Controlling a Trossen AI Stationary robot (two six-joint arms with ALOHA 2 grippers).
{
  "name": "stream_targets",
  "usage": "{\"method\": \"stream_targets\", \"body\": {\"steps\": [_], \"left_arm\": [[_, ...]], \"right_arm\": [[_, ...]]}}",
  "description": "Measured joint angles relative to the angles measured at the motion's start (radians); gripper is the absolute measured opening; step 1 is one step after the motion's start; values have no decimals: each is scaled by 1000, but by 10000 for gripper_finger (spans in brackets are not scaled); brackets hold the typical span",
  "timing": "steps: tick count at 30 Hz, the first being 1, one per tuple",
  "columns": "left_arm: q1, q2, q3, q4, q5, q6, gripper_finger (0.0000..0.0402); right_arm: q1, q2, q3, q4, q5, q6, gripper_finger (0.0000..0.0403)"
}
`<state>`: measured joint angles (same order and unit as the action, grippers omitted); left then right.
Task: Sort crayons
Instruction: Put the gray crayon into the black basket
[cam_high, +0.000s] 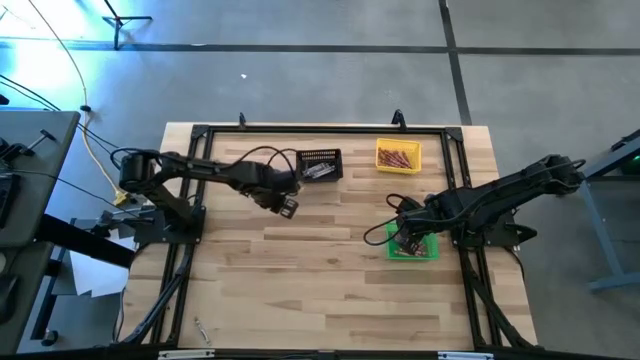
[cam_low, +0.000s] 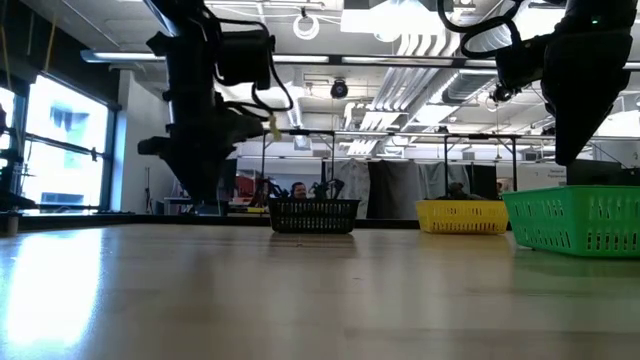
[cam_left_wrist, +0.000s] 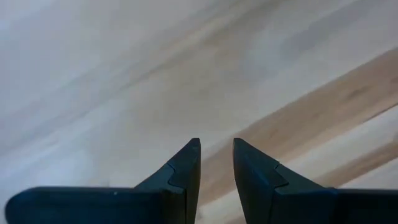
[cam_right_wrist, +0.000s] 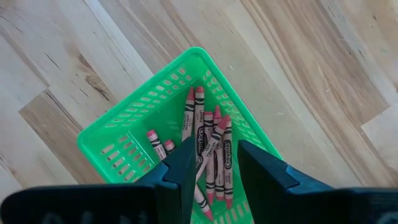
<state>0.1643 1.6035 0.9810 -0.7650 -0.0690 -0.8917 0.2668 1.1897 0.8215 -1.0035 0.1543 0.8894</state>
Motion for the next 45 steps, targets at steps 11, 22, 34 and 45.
{"method": "stream_targets", "body": {"steps": [11, 22, 34, 45], "left_arm": [[-238, -10, 0, -296, 30, -371, 81], [-740, -25, 1, -280, 83, -1167, 81], [-1022, 78, 71, -92, 410, -1465, 81], [-1099, 272, 229, -87, 542, -1492, 81]], "right_arm": [[0, 0, 0, 0, 0, 0, 106], [0, 0, 0, 7, 0, 0, 106], [0, 0, 0, 11, 0, 0, 106], [0, 0, 0, 22, 0, 0, 106]]}}
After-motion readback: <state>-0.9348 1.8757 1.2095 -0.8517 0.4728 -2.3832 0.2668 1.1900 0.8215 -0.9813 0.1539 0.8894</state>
